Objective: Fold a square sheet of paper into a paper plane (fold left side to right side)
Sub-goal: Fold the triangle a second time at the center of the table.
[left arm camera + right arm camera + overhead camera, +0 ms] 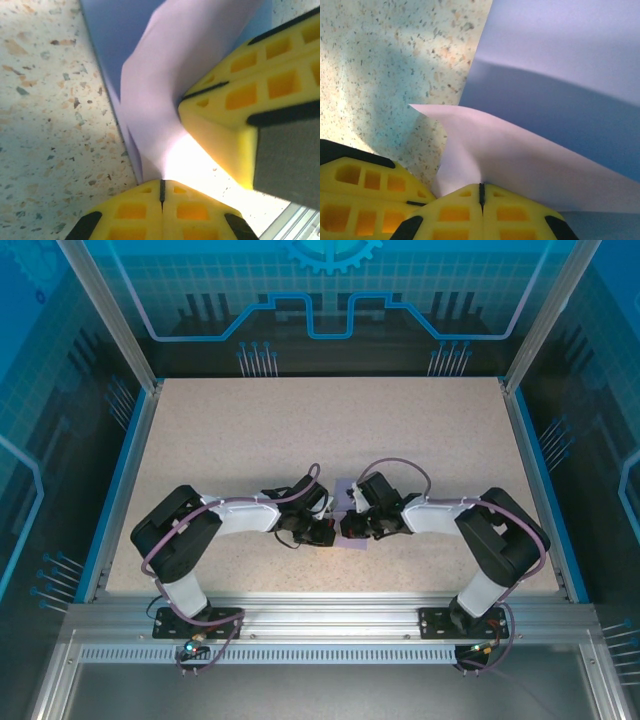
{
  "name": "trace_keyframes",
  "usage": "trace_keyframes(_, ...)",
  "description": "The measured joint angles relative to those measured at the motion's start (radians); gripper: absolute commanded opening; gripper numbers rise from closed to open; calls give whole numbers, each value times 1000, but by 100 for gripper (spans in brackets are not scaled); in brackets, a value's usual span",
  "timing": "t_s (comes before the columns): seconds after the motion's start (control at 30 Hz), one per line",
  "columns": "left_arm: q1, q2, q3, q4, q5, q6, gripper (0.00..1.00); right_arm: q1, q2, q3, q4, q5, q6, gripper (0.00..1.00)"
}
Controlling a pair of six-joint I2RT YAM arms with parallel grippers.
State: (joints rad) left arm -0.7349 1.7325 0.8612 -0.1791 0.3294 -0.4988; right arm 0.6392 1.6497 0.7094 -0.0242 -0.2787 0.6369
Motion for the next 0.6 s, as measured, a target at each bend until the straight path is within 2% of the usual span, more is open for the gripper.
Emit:
trace_keyframes(0.23,0,0,0,0,0,0,3,-50,0,4,-10,-2,-21,0)
trace_keyframes(0.6,2,-72,-1,-11,5,1,8,-51,0,4,-10,-8,-21,0)
